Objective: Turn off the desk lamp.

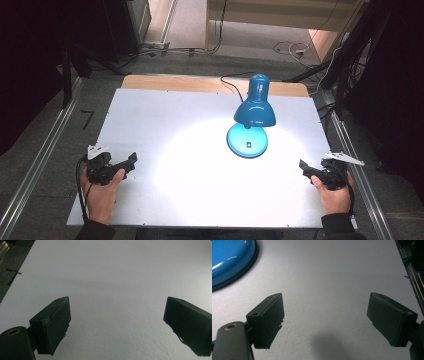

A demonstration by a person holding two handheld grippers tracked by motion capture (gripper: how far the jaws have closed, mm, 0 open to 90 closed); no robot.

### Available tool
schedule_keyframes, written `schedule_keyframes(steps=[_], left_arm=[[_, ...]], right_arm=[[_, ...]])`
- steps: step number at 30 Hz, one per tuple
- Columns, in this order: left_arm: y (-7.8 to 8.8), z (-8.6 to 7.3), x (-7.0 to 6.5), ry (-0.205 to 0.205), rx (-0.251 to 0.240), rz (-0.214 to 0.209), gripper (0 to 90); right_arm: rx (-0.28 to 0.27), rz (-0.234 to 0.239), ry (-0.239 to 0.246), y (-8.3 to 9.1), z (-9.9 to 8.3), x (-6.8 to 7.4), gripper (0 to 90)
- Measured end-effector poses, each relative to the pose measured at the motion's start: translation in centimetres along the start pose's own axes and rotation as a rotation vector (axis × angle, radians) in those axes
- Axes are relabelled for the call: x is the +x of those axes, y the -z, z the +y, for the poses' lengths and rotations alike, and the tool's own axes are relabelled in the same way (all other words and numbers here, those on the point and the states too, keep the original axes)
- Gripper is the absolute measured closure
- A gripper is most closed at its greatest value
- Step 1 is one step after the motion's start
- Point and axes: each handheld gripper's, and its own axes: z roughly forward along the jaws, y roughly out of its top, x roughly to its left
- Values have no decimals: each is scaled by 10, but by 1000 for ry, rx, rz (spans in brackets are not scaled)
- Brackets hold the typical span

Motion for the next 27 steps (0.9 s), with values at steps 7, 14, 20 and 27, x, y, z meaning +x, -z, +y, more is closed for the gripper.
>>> schedule_keyframes(steps=[7, 14, 20, 27], left_arm=[[0, 0, -1, 0, -1, -2, 82], [0, 0, 0, 5, -4, -4, 96], [1, 0, 0, 4, -5, -4, 96], [1, 0, 1, 5, -4, -6, 96]], right_arm=[[-3, 22, 13, 1, 2, 7, 132], [0, 43, 33, 1, 6, 15, 133], [11, 61, 46, 0, 7, 22, 133], [12, 75, 58, -2, 9, 27, 133]])
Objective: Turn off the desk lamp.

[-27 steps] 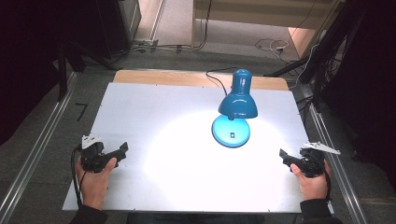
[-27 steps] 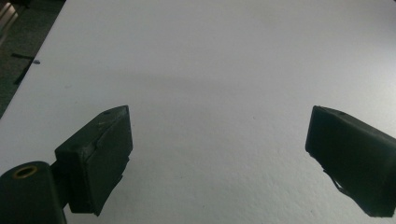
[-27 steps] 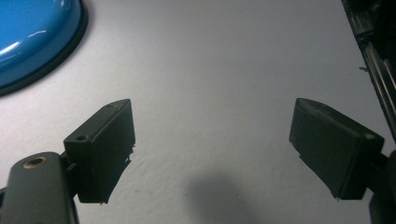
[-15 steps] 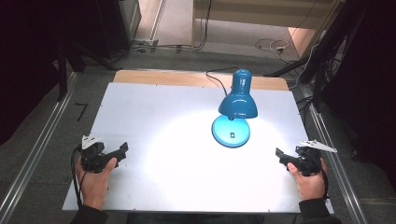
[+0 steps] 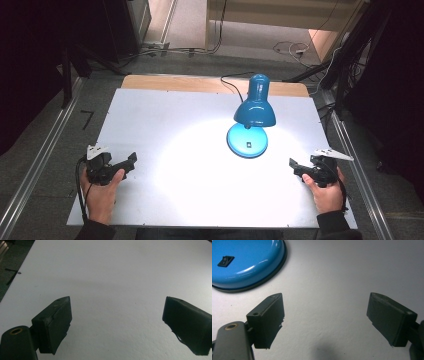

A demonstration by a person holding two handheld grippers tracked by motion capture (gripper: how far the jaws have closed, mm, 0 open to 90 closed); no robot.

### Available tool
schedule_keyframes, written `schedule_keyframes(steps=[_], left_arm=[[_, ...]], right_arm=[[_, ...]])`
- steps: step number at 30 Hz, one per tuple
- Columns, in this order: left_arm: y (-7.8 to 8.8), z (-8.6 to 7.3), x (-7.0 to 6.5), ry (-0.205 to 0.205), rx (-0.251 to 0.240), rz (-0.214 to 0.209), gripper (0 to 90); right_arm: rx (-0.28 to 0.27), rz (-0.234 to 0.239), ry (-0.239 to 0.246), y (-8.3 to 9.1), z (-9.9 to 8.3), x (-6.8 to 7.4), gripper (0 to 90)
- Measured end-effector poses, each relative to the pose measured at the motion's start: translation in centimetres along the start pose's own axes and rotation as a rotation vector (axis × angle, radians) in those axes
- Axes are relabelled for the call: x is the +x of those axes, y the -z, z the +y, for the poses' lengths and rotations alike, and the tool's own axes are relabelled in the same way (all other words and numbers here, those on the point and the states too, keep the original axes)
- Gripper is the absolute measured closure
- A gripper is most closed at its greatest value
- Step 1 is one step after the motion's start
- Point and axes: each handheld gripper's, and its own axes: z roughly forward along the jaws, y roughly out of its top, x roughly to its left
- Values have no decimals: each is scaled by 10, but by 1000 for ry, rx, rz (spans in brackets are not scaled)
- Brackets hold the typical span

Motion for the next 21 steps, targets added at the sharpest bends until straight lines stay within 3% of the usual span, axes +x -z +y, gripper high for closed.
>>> schedule_keyframes(steps=[21], left_arm=[[1, 0, 0, 2, -1, -6, 96]], right_arm=[[5, 21, 26, -5, 6, 11, 132]])
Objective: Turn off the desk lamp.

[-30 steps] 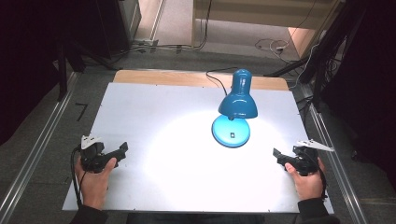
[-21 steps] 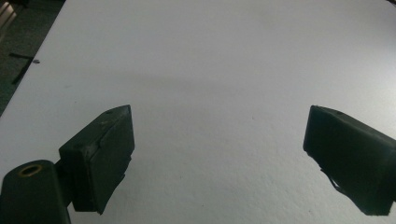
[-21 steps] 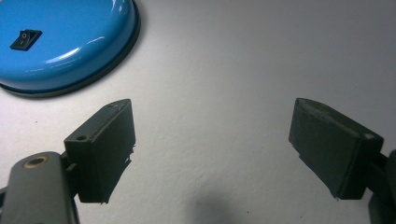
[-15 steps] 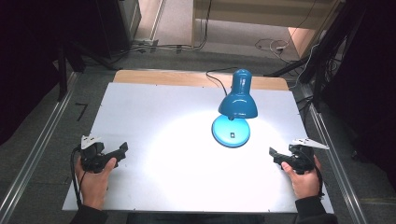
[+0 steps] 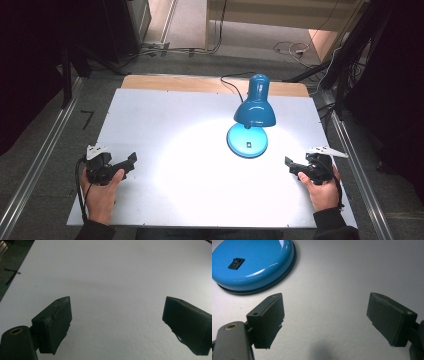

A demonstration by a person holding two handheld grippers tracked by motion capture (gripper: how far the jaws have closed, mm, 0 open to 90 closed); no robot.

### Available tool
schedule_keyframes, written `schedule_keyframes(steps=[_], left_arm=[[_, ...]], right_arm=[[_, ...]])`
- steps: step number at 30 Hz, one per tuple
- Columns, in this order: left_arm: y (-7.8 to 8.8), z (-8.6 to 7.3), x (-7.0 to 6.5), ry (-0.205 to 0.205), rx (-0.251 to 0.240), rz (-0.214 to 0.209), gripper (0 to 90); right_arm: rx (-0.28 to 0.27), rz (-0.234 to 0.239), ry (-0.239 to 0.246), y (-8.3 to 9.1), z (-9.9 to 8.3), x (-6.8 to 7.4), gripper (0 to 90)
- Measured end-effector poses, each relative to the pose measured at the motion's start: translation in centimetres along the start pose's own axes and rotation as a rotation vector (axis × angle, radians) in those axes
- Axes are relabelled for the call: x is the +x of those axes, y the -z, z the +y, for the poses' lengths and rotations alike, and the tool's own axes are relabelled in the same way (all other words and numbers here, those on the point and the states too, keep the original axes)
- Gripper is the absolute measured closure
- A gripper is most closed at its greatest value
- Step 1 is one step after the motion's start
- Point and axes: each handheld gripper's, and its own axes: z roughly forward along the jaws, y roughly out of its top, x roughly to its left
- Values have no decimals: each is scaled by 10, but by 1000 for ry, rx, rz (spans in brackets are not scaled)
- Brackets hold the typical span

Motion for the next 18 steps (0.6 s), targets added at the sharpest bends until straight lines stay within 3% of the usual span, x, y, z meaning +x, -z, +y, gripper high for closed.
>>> schedule_keyframes(steps=[18], left_arm=[[1, 0, 0, 1, -2, -1, 96]], right_arm=[[-1, 10, 6, -2, 3, 7, 133]])
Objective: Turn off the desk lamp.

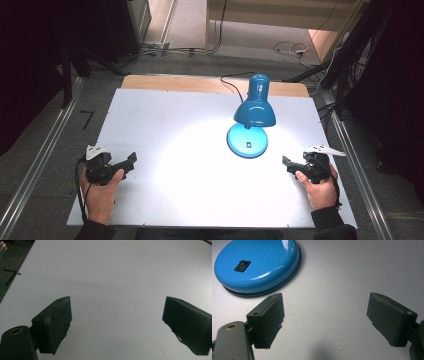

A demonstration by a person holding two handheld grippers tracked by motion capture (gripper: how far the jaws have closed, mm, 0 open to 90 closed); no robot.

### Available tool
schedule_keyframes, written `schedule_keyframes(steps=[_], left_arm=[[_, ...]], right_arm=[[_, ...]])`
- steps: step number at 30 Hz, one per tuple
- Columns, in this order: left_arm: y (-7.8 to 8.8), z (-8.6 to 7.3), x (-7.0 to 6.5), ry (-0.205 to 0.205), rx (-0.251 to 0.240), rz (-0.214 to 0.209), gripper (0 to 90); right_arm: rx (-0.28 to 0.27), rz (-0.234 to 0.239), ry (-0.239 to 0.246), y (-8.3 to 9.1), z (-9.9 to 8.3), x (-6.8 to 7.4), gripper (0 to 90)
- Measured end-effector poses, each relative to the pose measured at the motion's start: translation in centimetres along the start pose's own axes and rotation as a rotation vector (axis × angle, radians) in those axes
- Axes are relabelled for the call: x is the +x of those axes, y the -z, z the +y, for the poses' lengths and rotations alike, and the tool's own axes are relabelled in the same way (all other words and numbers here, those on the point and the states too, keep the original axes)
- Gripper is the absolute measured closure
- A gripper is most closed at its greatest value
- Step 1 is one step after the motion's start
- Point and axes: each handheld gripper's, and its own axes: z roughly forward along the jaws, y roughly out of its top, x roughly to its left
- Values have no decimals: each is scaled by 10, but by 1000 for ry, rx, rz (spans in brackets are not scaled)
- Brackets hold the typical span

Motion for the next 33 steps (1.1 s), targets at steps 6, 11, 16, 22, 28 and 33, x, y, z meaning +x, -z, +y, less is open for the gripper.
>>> schedule_keyframes(steps=[6, 11, 16, 22, 28, 33], left_arm=[[0, 0, 0, -2, 1, -1, 96], [0, 0, 0, -1, 0, -1, 96], [0, 0, 0, -2, 0, -3, 97], [1, 1, 1, 0, -3, -6, 96], [1, 0, 0, -1, -2, -7, 97], [1, 0, 0, 1, -3, -7, 96]], right_arm=[[0, 8, 3, -1, 1, 4, 133], [-2, 12, 10, -3, 2, 6, 133], [2, 14, 10, -4, 3, 8, 133], [0, 18, 14, -5, 4, 11, 133], [-4, 27, 21, -6, 6, 15, 133], [-6, 32, 22, -7, 7, 17, 133]])
